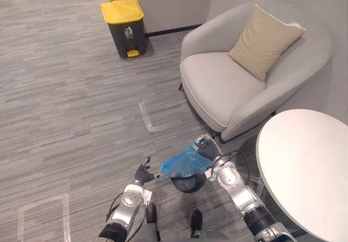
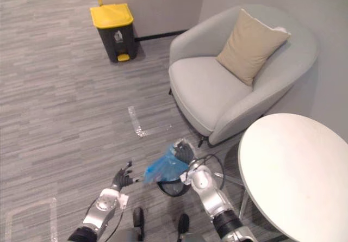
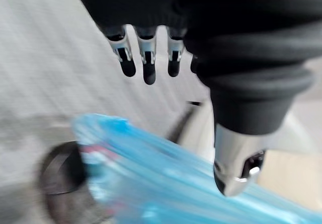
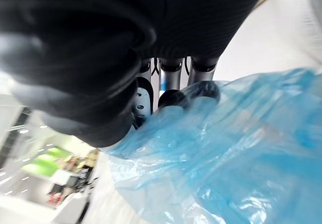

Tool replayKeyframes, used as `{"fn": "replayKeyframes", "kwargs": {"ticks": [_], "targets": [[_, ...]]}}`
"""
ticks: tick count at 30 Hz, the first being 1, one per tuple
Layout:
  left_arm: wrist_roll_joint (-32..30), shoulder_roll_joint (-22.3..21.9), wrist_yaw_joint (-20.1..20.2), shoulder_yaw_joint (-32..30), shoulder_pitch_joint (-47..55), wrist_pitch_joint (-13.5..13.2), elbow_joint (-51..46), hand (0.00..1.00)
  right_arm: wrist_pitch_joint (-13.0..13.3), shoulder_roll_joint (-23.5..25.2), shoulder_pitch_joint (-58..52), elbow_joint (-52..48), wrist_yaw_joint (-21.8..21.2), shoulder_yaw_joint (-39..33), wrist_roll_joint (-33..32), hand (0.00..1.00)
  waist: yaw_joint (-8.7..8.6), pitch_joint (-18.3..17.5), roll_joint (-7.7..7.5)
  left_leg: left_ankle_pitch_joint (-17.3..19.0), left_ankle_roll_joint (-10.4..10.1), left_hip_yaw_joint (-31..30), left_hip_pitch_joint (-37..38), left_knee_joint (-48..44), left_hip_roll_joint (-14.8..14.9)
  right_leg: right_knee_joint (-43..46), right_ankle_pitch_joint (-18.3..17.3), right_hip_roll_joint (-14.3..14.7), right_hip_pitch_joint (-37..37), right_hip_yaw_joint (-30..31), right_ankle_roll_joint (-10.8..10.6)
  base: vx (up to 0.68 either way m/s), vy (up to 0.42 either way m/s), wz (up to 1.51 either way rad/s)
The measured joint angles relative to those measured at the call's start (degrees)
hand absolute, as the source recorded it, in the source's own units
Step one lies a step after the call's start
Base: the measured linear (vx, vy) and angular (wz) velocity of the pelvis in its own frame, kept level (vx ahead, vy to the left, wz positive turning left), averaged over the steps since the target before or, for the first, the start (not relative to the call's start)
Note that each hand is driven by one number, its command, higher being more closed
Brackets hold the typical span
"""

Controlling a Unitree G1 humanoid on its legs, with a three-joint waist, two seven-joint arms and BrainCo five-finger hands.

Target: Gather rubbish on tea table into small bin, then transfer packed bag to large trash can.

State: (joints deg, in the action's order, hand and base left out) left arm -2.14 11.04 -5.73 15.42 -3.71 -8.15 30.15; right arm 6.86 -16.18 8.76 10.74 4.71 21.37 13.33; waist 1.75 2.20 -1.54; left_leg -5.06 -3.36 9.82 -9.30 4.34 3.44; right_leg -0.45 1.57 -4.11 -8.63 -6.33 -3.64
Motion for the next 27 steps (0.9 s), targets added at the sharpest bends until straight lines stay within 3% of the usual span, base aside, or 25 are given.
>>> {"fn": "replayKeyframes", "kwargs": {"ticks": [10,16,27], "targets": [[-0.2,4.7,2.3,6.0,-0.2,-1.2,-5.2,0.00,1.8,-3.5,1.2,-8.6,-4.2,3.2,-9.1,1.00,-1.80,-1.3,-0.48,-0.9,0.5,0.4,1.7,1.5,-0.5,-2.9,2.4,-0.1,1.5,1.2,0.0,0.01,0.025,-0.06],[-4.6,6.5,2.4,9.8,-4.9,-1.2,-6.0,0.00,1.9,-5.3,4.7,-10.5,-6.3,7.0,-13.5,1.00,-2.72,-2.1,-0.61,-0.9,0.5,0.6,2.7,1.5,-0.4,-4.0,3.0,0.1,2.7,2.0,0.1,0.01,0.008,-0.06],[-10.8,8.9,2.0,14.7,-7.8,-2.3,-7.0,0.00,2.1,-6.4,6.1,-10.4,-7.5,11.3,-13.5,1.00,-3.14,-2.9,-1.16,-0.9,0.5,1.4,3.4,1.6,-0.4,-4.3,3.6,0.1,2.7,3.6,0.1,0.00,0.010,-0.08]]}}
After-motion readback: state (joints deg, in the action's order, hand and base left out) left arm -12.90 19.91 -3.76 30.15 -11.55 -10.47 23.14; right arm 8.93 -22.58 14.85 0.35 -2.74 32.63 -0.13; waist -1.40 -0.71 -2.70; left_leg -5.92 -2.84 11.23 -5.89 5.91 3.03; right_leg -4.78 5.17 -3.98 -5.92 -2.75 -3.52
